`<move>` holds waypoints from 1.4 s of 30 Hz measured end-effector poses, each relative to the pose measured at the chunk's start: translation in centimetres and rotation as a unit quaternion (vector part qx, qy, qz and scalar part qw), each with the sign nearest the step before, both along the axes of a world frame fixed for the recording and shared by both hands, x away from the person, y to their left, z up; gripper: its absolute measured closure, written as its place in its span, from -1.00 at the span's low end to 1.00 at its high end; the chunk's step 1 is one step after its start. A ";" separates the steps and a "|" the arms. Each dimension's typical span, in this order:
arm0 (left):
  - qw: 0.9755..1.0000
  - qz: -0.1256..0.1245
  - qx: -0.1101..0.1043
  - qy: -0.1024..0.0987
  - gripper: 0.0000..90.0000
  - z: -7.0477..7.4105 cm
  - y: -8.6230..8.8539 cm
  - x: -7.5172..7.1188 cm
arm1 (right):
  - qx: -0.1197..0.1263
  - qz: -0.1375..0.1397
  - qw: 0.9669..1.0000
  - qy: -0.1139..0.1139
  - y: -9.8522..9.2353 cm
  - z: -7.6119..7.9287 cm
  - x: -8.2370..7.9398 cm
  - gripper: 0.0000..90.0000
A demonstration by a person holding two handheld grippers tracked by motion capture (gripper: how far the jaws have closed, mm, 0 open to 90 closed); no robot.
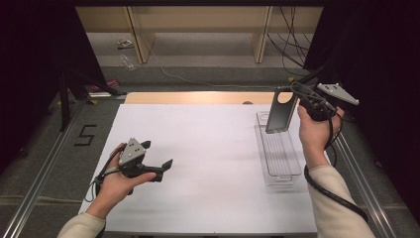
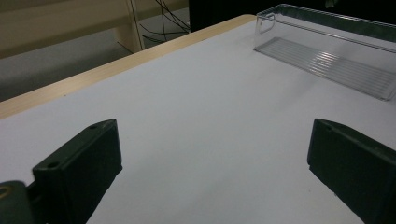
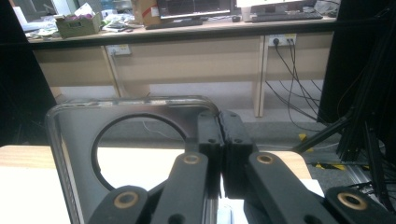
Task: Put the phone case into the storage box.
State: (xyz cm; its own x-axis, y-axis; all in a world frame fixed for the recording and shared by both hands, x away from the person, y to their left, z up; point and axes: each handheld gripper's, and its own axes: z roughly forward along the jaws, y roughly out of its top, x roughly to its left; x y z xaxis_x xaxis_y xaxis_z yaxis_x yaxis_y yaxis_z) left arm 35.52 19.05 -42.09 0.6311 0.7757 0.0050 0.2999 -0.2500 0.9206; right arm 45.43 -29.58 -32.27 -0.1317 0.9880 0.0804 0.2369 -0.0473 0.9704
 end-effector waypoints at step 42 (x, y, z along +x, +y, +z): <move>1.000 0.000 0.000 0.002 -0.94 -0.1 0.1 0.1 | -0.014 -0.012 1.000 0.025 0.0 0.2 3.1 0.98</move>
